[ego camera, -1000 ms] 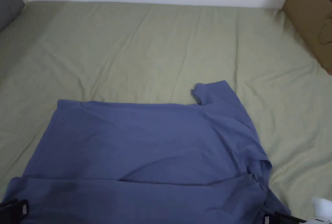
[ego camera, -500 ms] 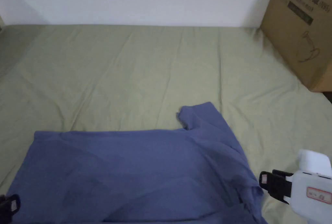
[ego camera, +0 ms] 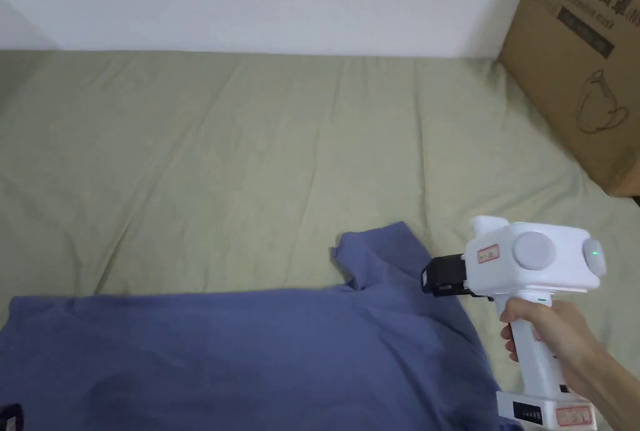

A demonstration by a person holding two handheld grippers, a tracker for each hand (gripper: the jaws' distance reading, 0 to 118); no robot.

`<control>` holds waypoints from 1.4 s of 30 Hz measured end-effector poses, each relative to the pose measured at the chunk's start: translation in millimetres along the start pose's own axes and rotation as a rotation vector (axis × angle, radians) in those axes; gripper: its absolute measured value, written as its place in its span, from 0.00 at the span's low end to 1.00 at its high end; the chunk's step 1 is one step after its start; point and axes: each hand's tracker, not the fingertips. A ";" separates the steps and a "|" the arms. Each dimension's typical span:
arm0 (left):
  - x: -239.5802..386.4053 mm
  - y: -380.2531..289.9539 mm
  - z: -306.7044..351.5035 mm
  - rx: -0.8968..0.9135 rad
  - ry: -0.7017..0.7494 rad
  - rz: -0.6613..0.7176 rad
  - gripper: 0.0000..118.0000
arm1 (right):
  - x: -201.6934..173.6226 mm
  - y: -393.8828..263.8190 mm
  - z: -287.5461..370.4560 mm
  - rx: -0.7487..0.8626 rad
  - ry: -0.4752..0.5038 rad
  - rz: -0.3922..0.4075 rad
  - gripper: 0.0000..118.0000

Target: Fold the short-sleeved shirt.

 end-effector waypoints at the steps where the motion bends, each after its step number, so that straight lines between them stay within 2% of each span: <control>1: -1.9 -0.5 -2.6 -0.008 0.001 0.005 0.00 | -1.8 1.4 -11.5 -0.045 0.003 0.002 0.62; 2: -3.5 -0.6 -5.2 -0.018 0.005 0.008 0.00 | -4.6 0.6 -21.5 -0.082 -0.018 -0.013 0.64; 3: -4.5 -0.9 -6.7 -0.023 0.010 0.009 0.00 | -9.2 -0.5 -23.7 -0.076 -0.068 0.028 0.64; 4: -5.8 -1.0 -8.0 -0.025 0.014 0.009 0.00 | -12.5 2.4 -19.9 -0.071 -0.070 0.074 0.60; 5: -7.6 -0.1 -9.5 -0.031 0.017 0.010 0.00 | -14.2 6.5 -13.1 -0.075 -0.066 0.042 0.48; 6: -8.4 0.9 -11.2 -0.038 0.021 0.010 0.00 | -13.7 8.3 -9.2 -0.074 -0.074 0.038 0.29; 7: -8.8 1.9 -12.7 -0.040 0.021 0.010 0.00 | -13.1 9.1 -6.6 -0.061 -0.094 0.063 0.01; 8: -8.8 3.4 -15.1 -0.044 0.024 0.009 0.00 | -11.4 10.2 -5.3 -0.052 -0.103 0.091 0.00; 10: -8.3 8.8 -18.7 -0.047 0.037 0.009 0.02 | -6.1 12.6 -8.2 -0.090 -0.058 0.006 0.00; 11: -6.9 13.5 -19.9 -0.047 0.044 0.005 0.10 | -3.4 13.6 -8.9 -0.085 -0.051 -0.013 0.00; 12: -6.5 19.5 -20.8 -0.042 0.048 -0.005 0.24 | -1.6 14.3 -6.9 -0.088 -0.045 -0.026 0.00; 13: -7.5 25.5 -22.0 -0.032 0.042 -0.013 0.46 | -1.2 14.6 -3.0 -0.085 -0.043 -0.024 0.00; 14: -9.1 33.9 -24.6 -0.006 0.039 -0.014 0.46 | -2.7 15.0 -0.7 -0.081 -0.039 -0.011 0.00; 15: -10.7 42.8 -29.2 0.003 0.043 -0.010 0.54 | -2.9 15.2 2.3 -0.080 -0.038 0.001 0.00; 16: -12.4 54.0 -35.6 0.003 0.049 -0.010 0.68 | -3.5 15.6 6.2 -0.077 -0.036 0.006 0.00; 17: -16.0 66.4 -43.1 0.008 0.056 -0.008 0.87 | -4.1 16.2 10.5 -0.073 -0.035 0.013 0.00; 18: -19.2 77.2 -50.4 0.013 0.058 -0.007 0.90 | -5.1 16.8 11.2 -0.069 -0.035 0.016 0.00; 22: -33.4 122.3 -102.8 -0.071 0.133 -0.004 0.90 | -6.5 17.4 16.2 -0.056 -0.029 0.023 0.00; 25: -44.0 136.5 -141.8 -0.168 0.102 0.042 0.88 | -5.8 17.0 19.7 -0.056 -0.024 0.023 0.00; 26: -45.3 138.3 -152.3 -0.197 0.096 0.050 0.78 | -5.8 17.3 18.6 -0.054 -0.022 0.027 0.00; 27: -45.2 138.7 -161.3 -0.211 0.079 0.025 0.64 | -5.4 18.0 19.6 -0.054 -0.021 0.027 0.00; 28: -41.0 136.6 -168.6 -0.226 0.128 -0.016 0.57 | -5.0 19.1 21.2 -0.056 -0.016 0.027 0.00; 29: -35.2 135.3 -169.8 -0.234 0.135 -0.049 0.56 | -4.6 19.8 23.3 -0.055 -0.012 0.028 0.00; 30: -30.8 138.1 -165.4 -0.221 0.152 -0.066 0.51 | -4.2 21.2 23.6 -0.055 -0.010 0.028 0.00; 31: -27.7 140.6 -158.0 -0.203 0.148 -0.074 0.38 | -4.3 22.1 26.4 -0.052 -0.004 0.032 0.00; 32: -24.8 142.4 -153.5 -0.169 0.140 -0.112 0.08 | -4.4 23.0 30.4 -0.044 0.009 0.034 0.00; 33: -26.6 141.4 -148.6 -0.164 0.123 -0.105 0.01 | -4.8 24.0 34.2 -0.041 0.013 0.034 0.00; 35: -26.8 141.4 -144.8 -0.185 0.103 -0.073 0.01 | -8.0 24.9 44.7 -0.027 0.019 0.043 0.00; 42: -24.1 129.6 -83.2 -0.131 0.085 -0.181 0.01 | -9.5 9.6 103.6 0.030 0.023 0.113 0.00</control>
